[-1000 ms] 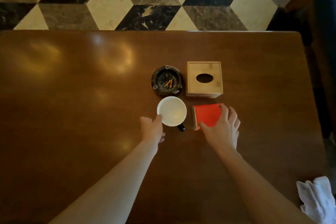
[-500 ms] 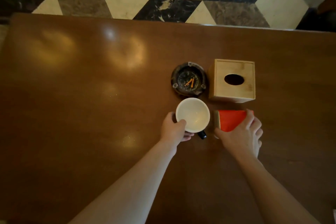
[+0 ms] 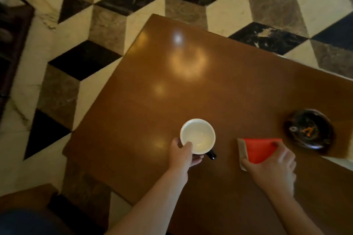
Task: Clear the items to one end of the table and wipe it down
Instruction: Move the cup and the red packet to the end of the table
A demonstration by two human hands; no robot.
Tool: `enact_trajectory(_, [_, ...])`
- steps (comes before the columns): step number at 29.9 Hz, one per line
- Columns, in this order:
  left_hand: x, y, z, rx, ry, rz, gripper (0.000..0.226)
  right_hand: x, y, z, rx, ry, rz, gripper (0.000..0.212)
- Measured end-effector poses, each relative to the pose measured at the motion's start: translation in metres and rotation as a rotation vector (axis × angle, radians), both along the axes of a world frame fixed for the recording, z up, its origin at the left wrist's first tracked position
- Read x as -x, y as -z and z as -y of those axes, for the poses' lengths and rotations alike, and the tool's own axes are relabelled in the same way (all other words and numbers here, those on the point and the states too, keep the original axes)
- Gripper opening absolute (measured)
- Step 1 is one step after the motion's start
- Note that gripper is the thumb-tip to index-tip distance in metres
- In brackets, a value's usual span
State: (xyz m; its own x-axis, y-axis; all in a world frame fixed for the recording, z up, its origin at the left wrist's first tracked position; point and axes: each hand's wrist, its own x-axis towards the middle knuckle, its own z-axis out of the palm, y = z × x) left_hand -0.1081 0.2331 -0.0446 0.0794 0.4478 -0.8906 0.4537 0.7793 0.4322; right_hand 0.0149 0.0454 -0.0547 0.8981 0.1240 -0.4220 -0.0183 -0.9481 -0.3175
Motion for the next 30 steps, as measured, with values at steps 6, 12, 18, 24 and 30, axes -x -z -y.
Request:
enact_trajectory(6, [0.063,-0.013,-0.125,-0.1,-0.22,-0.018,0.049,0.019,-0.004,-0.192,-0.261,-0.365,0.039,0.104])
enact_trajectory(12, [0.107,0.012,-0.251,-0.153,-0.442,0.008,0.058,0.034,0.023,-0.367,-0.274,-0.752,0.091,0.107])
enact_trajectory(18, [0.117,0.032,-0.31,-0.151,-0.544,0.079,0.065,0.038,0.037,-0.462,-0.238,-0.934,0.129,0.112])
enact_trajectory(24, [0.119,0.045,-0.319,-0.106,-0.548,0.11,0.062,0.028,0.038,-0.505,-0.214,-0.997,0.097,0.114])
enact_trajectory(30, [0.119,0.055,-0.313,-0.14,-0.542,0.121,0.058,0.029,0.047,-0.508,-0.194,-1.031,0.055,0.116])
